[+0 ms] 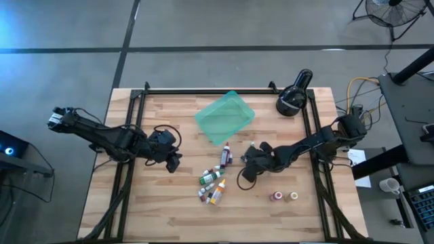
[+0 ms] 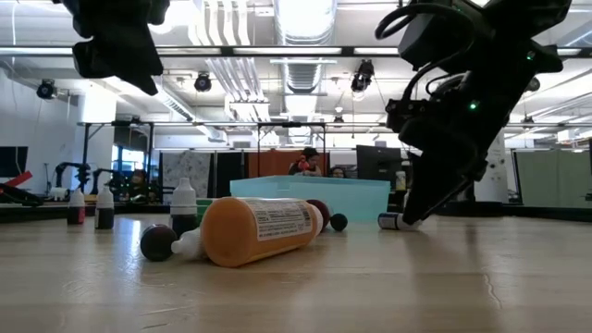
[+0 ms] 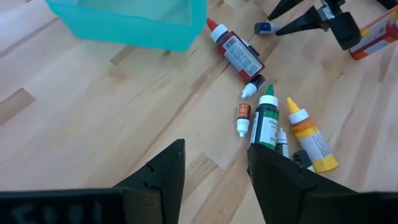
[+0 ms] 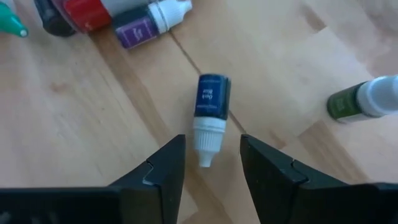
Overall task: Pick & Place food coloring
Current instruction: Adjust the blue small food coloring bottle
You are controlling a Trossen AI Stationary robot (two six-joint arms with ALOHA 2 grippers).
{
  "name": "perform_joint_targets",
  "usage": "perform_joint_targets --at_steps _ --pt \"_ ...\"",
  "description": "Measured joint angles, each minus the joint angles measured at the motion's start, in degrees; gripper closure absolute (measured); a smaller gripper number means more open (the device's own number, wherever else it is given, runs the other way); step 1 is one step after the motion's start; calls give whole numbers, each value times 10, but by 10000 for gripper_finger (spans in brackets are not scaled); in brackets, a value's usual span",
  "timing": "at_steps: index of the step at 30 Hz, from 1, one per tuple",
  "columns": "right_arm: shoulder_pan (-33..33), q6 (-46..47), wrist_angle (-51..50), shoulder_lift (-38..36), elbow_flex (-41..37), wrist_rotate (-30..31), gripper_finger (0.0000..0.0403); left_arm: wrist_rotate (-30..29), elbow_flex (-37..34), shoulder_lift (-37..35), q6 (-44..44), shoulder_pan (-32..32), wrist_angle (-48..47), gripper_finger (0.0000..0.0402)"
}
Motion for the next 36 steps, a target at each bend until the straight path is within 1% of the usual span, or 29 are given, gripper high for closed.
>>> perform_joint_targets --at_steps 6,15,22,30,36 --pt "-6 -7 1 0 -4 -1 270 0 0 0 9 0 0 255" --pt "-13 -18 26 21 0 2 273 0 0 0 10 0 0 255" --pt "-14 -72 16 15 1 -16 283 1 0 0 10 0 0 255" --pt "-14 -81 13 15 1 -26 288 2 0 0 10 0 0 255" --pt "-14 -134 11 14 1 -29 286 2 0 0 10 0 0 255"
